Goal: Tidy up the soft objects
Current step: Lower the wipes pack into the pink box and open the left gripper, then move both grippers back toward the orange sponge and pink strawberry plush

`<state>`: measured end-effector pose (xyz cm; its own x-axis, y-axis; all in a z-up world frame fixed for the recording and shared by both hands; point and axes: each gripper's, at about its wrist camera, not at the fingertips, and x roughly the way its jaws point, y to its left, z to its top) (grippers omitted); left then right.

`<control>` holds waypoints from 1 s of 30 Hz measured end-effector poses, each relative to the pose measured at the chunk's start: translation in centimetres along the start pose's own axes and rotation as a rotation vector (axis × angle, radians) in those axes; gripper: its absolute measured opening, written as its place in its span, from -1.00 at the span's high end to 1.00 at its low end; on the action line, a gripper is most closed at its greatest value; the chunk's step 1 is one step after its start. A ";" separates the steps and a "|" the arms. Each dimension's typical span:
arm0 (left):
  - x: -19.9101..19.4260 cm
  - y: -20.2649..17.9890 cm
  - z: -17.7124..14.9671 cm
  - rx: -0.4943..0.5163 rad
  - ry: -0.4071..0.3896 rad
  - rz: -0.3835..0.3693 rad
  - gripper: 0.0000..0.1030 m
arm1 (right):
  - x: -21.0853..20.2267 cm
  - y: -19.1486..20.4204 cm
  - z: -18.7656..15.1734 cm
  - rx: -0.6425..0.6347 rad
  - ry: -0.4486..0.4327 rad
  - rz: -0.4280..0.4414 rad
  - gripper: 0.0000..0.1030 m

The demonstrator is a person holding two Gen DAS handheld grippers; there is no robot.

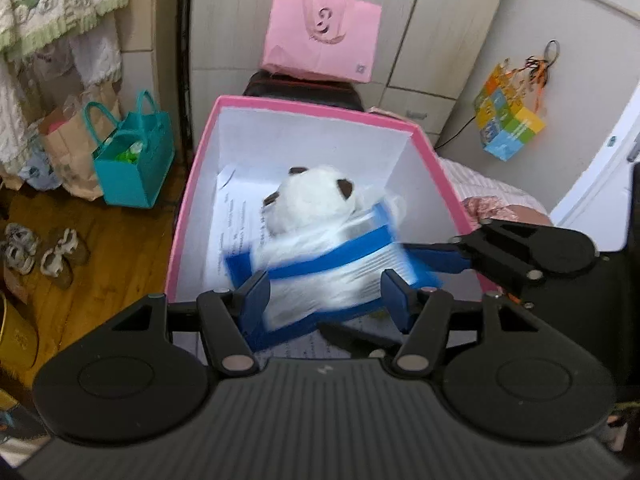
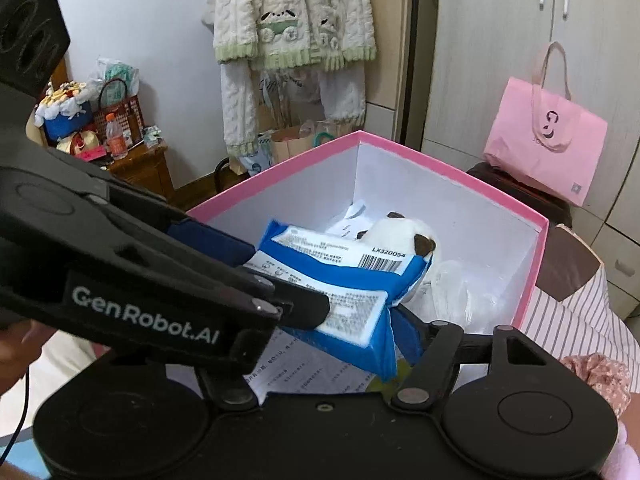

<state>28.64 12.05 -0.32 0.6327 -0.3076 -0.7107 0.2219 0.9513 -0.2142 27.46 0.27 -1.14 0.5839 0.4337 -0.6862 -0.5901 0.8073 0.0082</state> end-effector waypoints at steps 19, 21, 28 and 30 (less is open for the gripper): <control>-8.0 -2.4 -2.4 0.138 -0.128 0.023 -0.37 | -4.9 1.0 -0.8 0.050 0.035 -0.013 -0.43; -9.2 -2.7 -2.6 0.151 -0.141 0.011 -0.38 | -6.1 1.3 -1.0 0.042 0.027 -0.024 -0.43; -13.2 -4.5 -4.4 0.197 -0.203 0.045 -0.50 | -11.6 2.2 -2.4 0.007 -0.014 -0.065 -0.43; -14.1 -5.2 -5.1 0.209 -0.205 0.049 -0.51 | -13.1 1.7 -3.3 0.024 -0.026 -0.052 -0.44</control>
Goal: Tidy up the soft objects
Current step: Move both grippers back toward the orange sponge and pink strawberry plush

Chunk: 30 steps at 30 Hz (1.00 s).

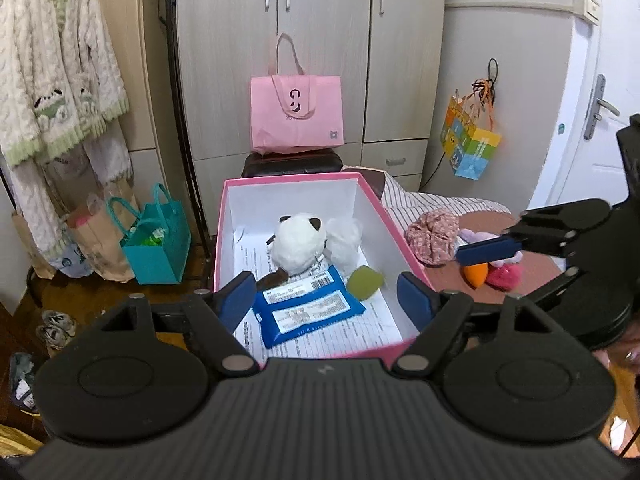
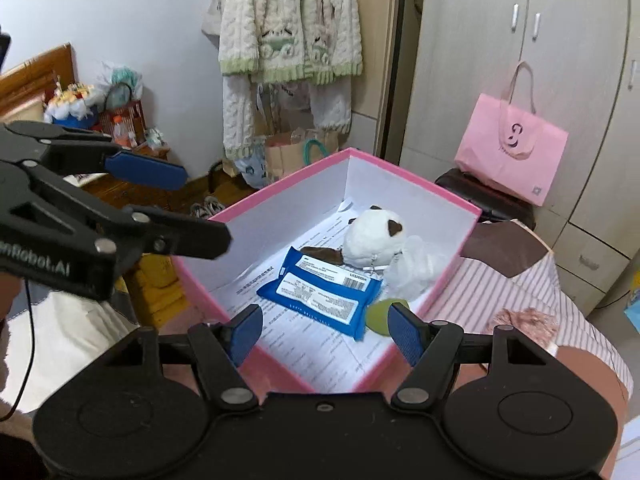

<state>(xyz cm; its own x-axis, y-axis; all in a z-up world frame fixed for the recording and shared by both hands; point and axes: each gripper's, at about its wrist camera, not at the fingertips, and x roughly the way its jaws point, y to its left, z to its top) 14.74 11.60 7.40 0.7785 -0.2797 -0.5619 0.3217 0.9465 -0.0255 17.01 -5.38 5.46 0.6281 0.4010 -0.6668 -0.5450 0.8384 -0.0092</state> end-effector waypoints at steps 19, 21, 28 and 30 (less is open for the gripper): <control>-0.8 -9.2 -2.1 0.100 0.043 -0.162 -0.64 | -11.5 -9.1 -12.2 0.227 -0.127 -0.096 -0.64; 0.0 -10.6 -2.2 0.119 0.051 -0.192 -0.64 | -11.7 -9.9 -13.4 0.238 -0.146 -0.103 -0.64; 3.1 -14.6 -2.4 0.168 0.103 -0.237 -0.59 | -11.6 -12.4 -16.7 0.193 -0.205 -0.198 -0.77; 4.2 -15.6 -2.2 0.172 0.108 -0.242 -0.59 | -11.3 -13.4 -17.2 0.194 -0.209 -0.215 -0.77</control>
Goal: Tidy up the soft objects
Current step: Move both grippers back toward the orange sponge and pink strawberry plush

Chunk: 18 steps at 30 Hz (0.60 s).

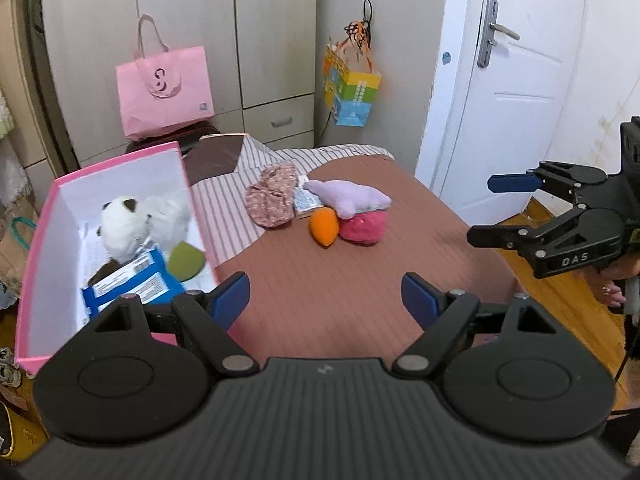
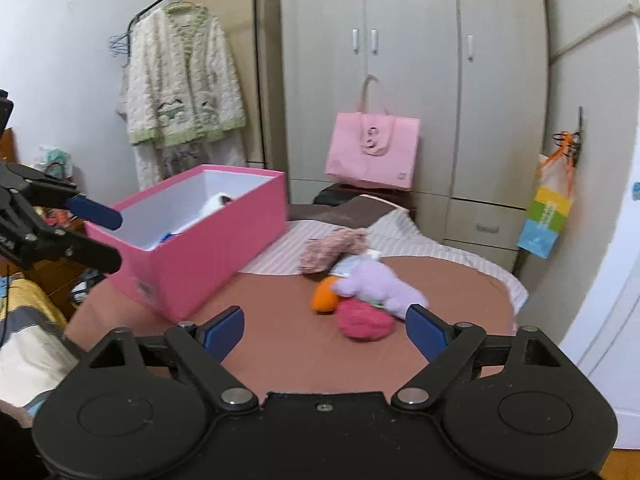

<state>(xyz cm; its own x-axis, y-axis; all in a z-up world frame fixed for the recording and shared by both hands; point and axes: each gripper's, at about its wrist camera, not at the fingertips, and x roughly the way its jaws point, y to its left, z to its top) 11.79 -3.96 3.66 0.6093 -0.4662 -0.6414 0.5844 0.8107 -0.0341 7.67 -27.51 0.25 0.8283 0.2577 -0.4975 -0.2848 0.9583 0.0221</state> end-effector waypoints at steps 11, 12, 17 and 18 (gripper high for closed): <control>5.4 -2.0 1.3 -0.003 -0.043 -0.102 -0.47 | 4.6 -3.2 -1.8 0.071 0.087 0.186 -0.77; 6.1 -2.0 1.3 -0.001 -0.055 -0.102 -0.47 | 5.2 -3.4 -2.0 0.077 0.094 0.184 -0.77; 9.3 -1.2 1.0 -0.065 -0.066 -0.123 -0.47 | 8.6 -4.0 -3.2 0.133 0.118 0.149 -0.76; 10.4 -0.9 1.0 -0.093 -0.053 -0.131 -0.42 | 9.3 -4.3 -3.4 0.148 0.124 0.136 -0.76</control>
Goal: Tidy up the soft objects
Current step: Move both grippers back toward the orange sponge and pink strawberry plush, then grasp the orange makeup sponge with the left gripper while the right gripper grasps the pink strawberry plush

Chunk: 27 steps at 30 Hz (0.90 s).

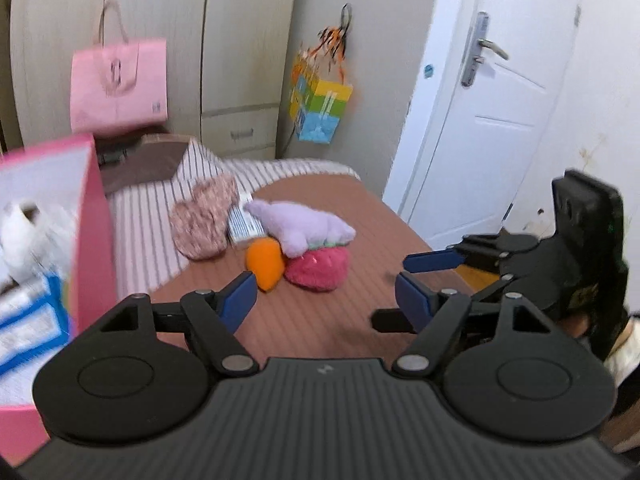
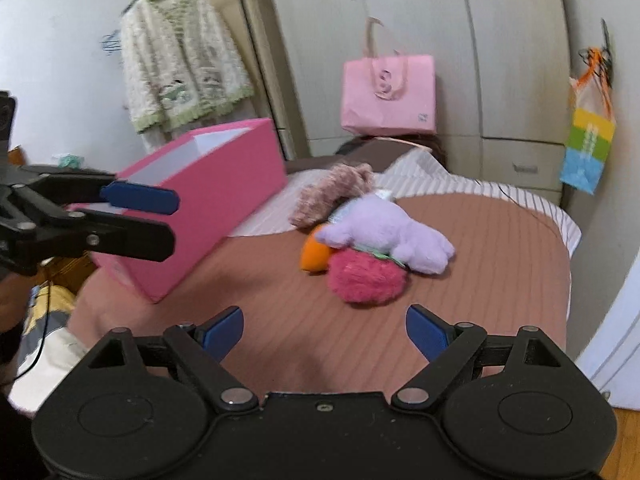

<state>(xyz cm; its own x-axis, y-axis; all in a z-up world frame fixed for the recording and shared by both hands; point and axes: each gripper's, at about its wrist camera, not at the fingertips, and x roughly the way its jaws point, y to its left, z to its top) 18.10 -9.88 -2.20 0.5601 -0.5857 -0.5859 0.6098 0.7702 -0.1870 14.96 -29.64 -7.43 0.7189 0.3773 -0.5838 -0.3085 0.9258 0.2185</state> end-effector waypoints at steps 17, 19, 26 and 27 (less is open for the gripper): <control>8.5 3.9 -0.5 -0.198 -0.089 0.179 -0.09 | 4.9 -0.6 0.5 -0.097 0.015 -0.065 -0.66; 9.2 4.3 -0.3 -0.204 -0.071 0.176 -0.05 | 5.4 -0.6 0.7 -0.085 0.016 -0.051 -0.66; 10.9 4.9 -0.1 -0.246 -0.030 0.107 0.02 | 7.8 -0.1 2.2 -0.049 0.017 -0.054 -0.66; 11.0 5.0 -0.2 -0.252 -0.024 0.103 0.03 | 8.1 0.3 2.3 -0.058 0.022 -0.057 -0.66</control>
<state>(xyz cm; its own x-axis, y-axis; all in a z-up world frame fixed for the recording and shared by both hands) 27.19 -12.45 -9.70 0.6272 -0.5044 -0.5934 0.3920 0.8628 -0.3191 22.13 -26.26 -10.35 0.7230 0.3224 -0.6110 -0.3032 0.9428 0.1388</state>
